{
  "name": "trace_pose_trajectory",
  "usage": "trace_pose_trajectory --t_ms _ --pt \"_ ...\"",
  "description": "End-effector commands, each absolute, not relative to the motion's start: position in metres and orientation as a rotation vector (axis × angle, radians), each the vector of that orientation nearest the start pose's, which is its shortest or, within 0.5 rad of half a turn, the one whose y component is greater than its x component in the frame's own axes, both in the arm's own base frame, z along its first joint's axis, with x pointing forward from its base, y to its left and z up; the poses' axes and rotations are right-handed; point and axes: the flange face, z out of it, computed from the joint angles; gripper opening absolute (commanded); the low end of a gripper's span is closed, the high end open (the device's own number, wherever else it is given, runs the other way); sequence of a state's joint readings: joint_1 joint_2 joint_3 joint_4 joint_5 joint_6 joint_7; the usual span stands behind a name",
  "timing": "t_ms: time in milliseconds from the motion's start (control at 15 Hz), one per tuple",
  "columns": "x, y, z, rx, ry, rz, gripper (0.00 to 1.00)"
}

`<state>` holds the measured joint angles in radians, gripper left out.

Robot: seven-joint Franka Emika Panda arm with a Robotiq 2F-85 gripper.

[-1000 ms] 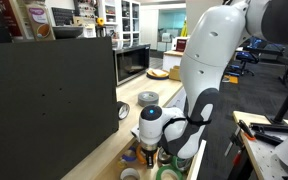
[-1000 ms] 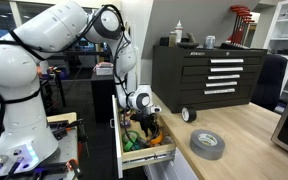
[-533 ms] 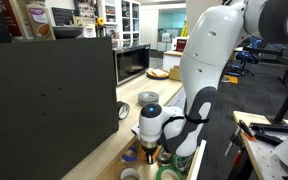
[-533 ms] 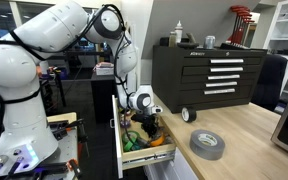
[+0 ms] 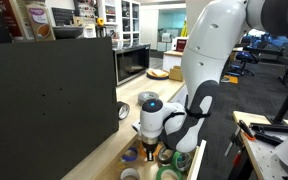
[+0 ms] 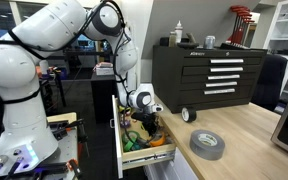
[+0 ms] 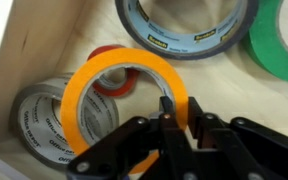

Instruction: Take the orange masking tape out of the drawer and put it on the counter

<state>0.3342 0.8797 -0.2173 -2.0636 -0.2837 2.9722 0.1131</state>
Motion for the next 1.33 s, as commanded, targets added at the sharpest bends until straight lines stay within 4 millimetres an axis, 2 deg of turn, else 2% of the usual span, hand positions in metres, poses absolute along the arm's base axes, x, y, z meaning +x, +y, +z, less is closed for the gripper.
trace_pose_trajectory --t_ms 0,400,600,1000,1267 --pt "0.523 0.058 0.068 -3.278 -0.609 -0.076 0.06" --pt "0.491 0.059 0.142 -3.229 -0.626 -0.001 0.06" --pt "0.484 0.061 0.176 -3.224 -0.623 0.033 0.06" --pt "0.501 0.062 0.229 -3.24 -0.578 -0.012 0.06" --pt "0.526 0.055 0.241 -3.255 -0.532 -0.033 0.06"
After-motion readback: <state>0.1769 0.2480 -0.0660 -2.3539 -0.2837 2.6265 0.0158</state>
